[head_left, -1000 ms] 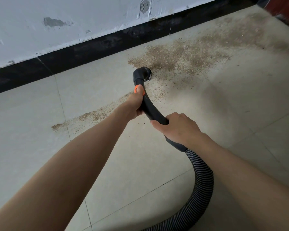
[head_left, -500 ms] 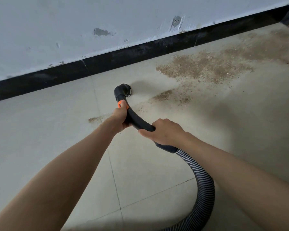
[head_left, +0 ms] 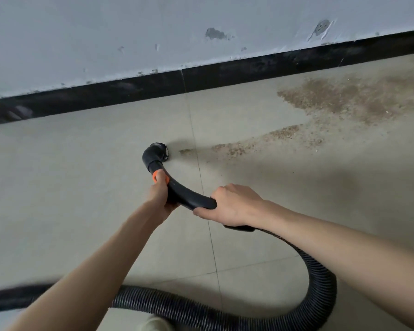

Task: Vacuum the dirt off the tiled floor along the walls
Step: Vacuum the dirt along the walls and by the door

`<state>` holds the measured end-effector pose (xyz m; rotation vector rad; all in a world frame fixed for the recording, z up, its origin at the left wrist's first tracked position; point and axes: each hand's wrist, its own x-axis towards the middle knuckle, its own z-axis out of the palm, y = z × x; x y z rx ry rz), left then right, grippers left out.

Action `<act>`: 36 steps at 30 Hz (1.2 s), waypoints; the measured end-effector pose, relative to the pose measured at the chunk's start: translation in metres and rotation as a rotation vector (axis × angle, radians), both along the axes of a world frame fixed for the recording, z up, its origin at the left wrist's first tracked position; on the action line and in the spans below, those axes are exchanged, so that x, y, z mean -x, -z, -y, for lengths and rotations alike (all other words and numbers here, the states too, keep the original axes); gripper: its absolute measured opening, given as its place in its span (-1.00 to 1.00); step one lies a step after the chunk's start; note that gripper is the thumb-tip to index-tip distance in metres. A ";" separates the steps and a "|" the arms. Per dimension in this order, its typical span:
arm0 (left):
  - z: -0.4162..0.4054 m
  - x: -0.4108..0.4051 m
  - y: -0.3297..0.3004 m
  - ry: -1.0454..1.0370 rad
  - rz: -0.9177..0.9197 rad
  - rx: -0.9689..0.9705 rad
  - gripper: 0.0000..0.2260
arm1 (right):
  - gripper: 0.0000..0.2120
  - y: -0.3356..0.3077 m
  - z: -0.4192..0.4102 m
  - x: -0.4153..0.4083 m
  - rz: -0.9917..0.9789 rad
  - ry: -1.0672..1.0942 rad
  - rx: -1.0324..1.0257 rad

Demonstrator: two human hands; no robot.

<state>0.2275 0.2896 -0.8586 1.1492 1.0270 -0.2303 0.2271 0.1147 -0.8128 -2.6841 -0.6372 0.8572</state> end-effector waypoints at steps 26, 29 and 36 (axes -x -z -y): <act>0.042 0.008 0.001 0.192 -0.002 0.002 -0.68 | -0.49 -0.008 0.033 0.040 -0.008 0.166 0.060; 0.051 0.005 0.001 0.210 0.000 0.011 -0.69 | -0.48 -0.007 0.040 0.041 -0.001 0.185 0.066; 0.070 0.005 0.004 0.244 -0.008 0.009 -0.65 | -0.48 -0.005 0.057 0.047 -0.006 0.213 0.070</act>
